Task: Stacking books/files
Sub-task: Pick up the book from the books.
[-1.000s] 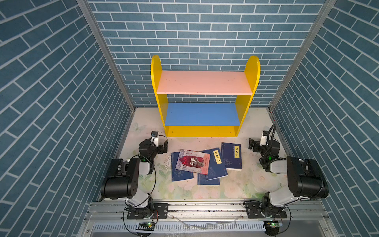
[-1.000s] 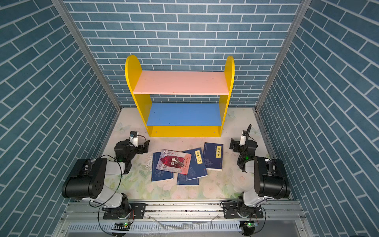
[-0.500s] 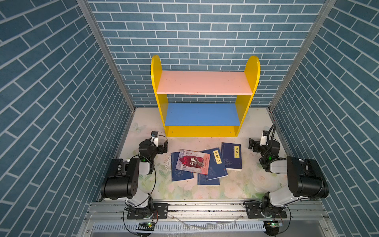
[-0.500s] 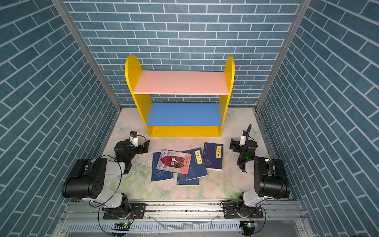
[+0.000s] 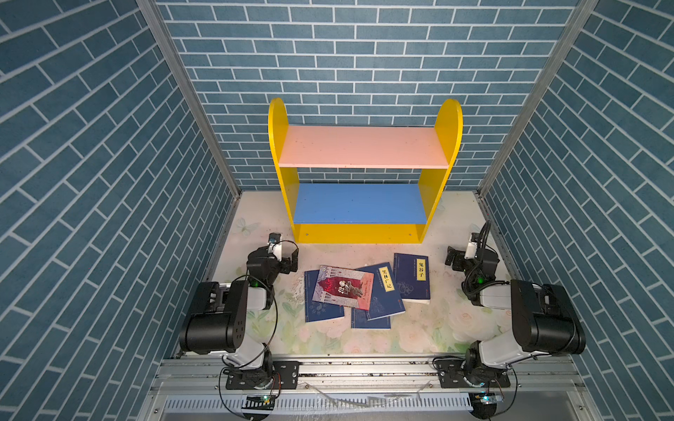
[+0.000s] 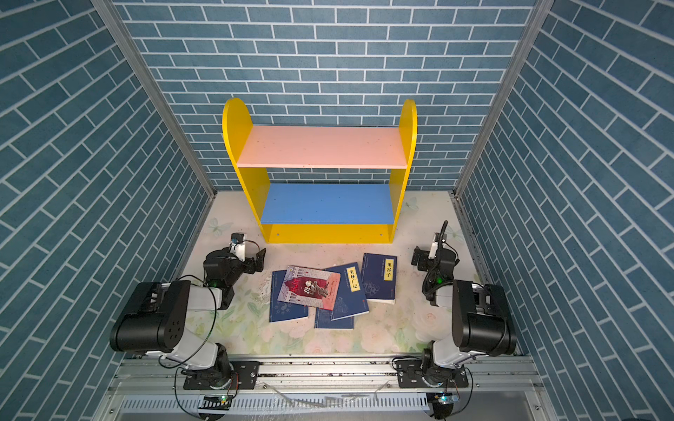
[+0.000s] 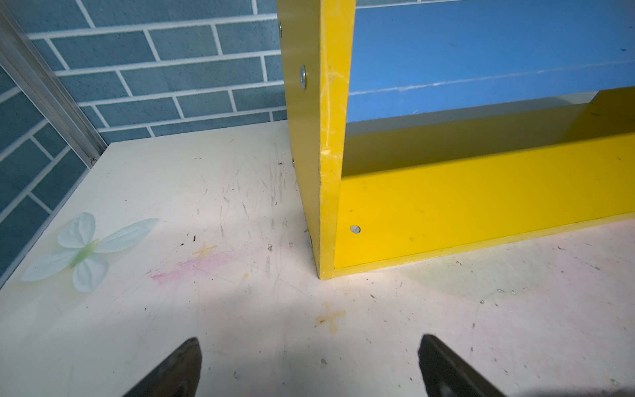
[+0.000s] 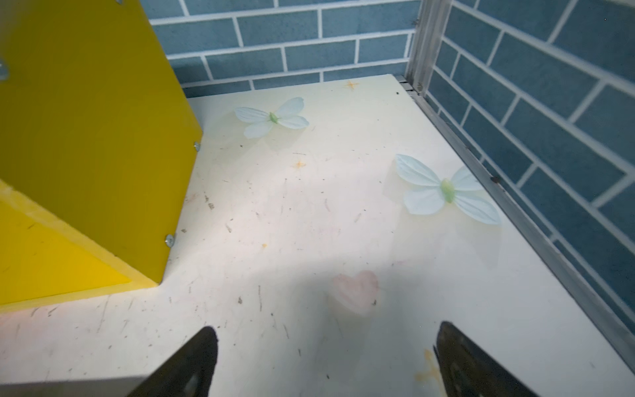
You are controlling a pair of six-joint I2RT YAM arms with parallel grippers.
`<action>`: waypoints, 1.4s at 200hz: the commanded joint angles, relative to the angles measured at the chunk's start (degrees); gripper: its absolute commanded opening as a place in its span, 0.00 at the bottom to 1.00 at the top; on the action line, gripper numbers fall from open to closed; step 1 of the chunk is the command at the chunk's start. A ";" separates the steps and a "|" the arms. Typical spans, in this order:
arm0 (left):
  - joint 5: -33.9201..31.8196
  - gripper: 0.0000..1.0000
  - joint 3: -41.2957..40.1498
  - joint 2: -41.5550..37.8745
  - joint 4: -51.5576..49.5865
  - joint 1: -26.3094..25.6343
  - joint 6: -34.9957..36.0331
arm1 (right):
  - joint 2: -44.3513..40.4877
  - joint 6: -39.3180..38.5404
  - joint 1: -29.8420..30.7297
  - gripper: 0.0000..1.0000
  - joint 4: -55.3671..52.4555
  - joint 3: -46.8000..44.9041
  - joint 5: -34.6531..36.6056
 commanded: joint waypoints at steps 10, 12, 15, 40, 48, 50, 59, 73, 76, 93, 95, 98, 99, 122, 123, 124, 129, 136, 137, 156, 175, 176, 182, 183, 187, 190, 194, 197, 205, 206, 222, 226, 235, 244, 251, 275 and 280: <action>0.72 1.00 -0.38 -4.98 -1.95 -0.23 0.79 | -7.55 2.32 0.18 0.99 -8.39 1.86 9.13; 0.74 1.00 -0.29 -5.40 -2.62 -0.21 0.79 | -8.10 2.30 0.20 0.99 -9.29 2.04 9.70; 0.75 1.00 -0.05 -6.13 -3.79 -0.20 0.79 | -9.04 2.38 0.20 0.99 -10.54 2.32 10.37; 2.01 1.00 3.32 -13.06 -17.61 -0.26 0.44 | -18.16 4.68 0.46 0.99 -23.88 5.74 15.36; 2.68 1.00 4.83 -15.14 -23.18 -0.26 0.44 | -21.12 6.90 0.92 0.99 -29.98 7.64 16.58; 2.79 1.00 5.12 -15.79 -24.60 -0.26 0.44 | -21.95 7.87 1.02 0.99 -31.65 8.19 17.01; 3.56 1.00 7.12 -18.48 -31.16 -0.26 0.60 | -25.18 13.21 1.05 0.99 -40.58 11.09 18.08; 4.67 1.00 10.32 -22.18 -41.22 -0.26 0.80 | -29.60 17.65 1.95 0.99 -52.81 15.01 16.52; 5.03 1.00 11.07 -22.92 -43.71 -0.26 1.13 | -30.55 18.88 2.49 0.99 -54.85 15.70 16.68; 6.58 1.00 15.95 -26.86 -57.91 -0.26 2.73 | -35.73 24.71 5.26 0.99 -65.00 17.87 15.54; 6.93 1.00 16.64 -27.20 -59.74 -0.26 3.01 | -36.30 25.24 5.62 0.99 -66.20 18.15 15.20; 7.43 1.00 17.55 -27.81 -62.03 -0.26 3.47 | -37.11 26.10 6.25 0.99 -67.86 18.61 14.85; 7.61 1.00 17.89 -27.97 -63.14 -0.26 3.63 | -37.33 26.37 6.48 0.99 -68.55 18.76 14.67; 11.22 1.00 25.54 -31.15 -82.10 -0.26 5.20 | -41.39 31.77 12.36 0.99 -80.01 21.59 11.27; 11.34 1.00 25.88 -31.22 -82.97 -0.26 5.19 | -41.58 31.98 12.48 0.99 -80.29 21.61 10.95; 11.45 1.00 26.18 -31.30 -83.76 -0.26 5.19 | -41.72 32.17 12.80 0.99 -80.53 21.62 10.61; 12.18 1.00 27.65 -31.72 -87.01 -0.24 5.17 | -42.29 33.20 13.94 0.99 -81.90 21.69 8.93; 13.44 1.00 29.45 -32.22 -90.95 -0.35 5.18 | -42.91 34.99 15.43 0.99 -83.70 21.84 6.85; 13.65 1.00 29.77 -32.37 -91.53 -0.35 5.18 | -42.95 35.21 15.64 0.99 -83.99 21.83 6.54; 17.71 1.00 34.89 -32.72 -99.46 -0.76 4.95 | -43.26 38.86 19.65 0.99 -85.51 21.34 -2.14; 23.59 1.00 39.13 -31.89 -104.32 -1.58 3.10 | -42.28 41.60 24.87 0.98 -82.69 20.46 -10.82; 23.90 1.00 39.31 -31.72 -104.54 -1.67 2.96 | -42.20 41.77 25.19 0.98 -82.47 20.43 -11.17; 25.67 1.00 40.33 -31.05 -105.72 -2.16 2.16 | -41.72 42.60 26.93 0.99 -81.35 20.24 -12.78; 26.00 1.00 40.39 -30.91 -105.90 -2.27 2.05 | -41.65 42.75 27.06 0.98 -81.19 20.24 -13.03; 27.06 1.00 41.01 -30.32 -106.48 -2.76 1.50 | -41.29 43.31 28.37 0.98 -80.55 20.36 -13.80; 27.75 1.00 41.31 -29.80 -106.98 -3.26 1.05 | -40.96 43.72 29.27 0.98 -79.97 20.44 -14.33; 28.19 1.00 41.69 -29.05 -107.47 -3.88 -0.04 | -40.27 44.07 30.48 0.97 -79.40 20.68 -14.89; 28.39 1.00 41.83 -28.61 -107.75 -4.43 -0.92 | -39.91 44.27 31.42 0.97 -79.05 21.00 -15.16; 29.26 0.99 41.51 -27.22 -107.92 -5.74 -3.53 | -38.29 44.40 33.86 0.97 -78.64 21.97 -15.30; 29.42 0.99 41.47 -27.02 -107.88 -5.94 -3.92 | -38.09 44.40 34.17 0.97 -78.60 22.07 -15.30; 31.56 0.99 39.71 -24.43 -105.69 -8.10 -10.37 | -34.03 44.31 37.90 0.98 -78.80 23.73 -15.01; 32.44 0.99 38.90 -23.84 -104.46 -8.44 -12.09 | -32.98 44.38 38.67 0.98 -78.43 23.75 -15.26; 33.58 0.99 37.17 -22.85 -101.67 -9.01 -16.06 | -30.35 45.10 40.30 0.98 -76.91 23.37 -16.00; 32.89 0.99 35.41 -21.99 -98.80 -9.54 -20.19 | -28.19 45.81 41.54 0.99 -74.44 22.70 -17.11; 30.99 0.99 34.22 -21.57 -96.89 -10.03 -23.77 | -26.12 46.47 42.66 0.99 -72.02 22.28 -17.82; 26.27 0.99 30.67 -21.08 -91.23 -12.58 -29.03 | -20.86 48.31 45.48 0.98 -64.93 21.44 -19.25; 24.33 0.99 30.26 -21.09 -90.62 -13.22 -29.31 | -19.61 48.76 45.68 0.98 -63.51 21.08 -19.70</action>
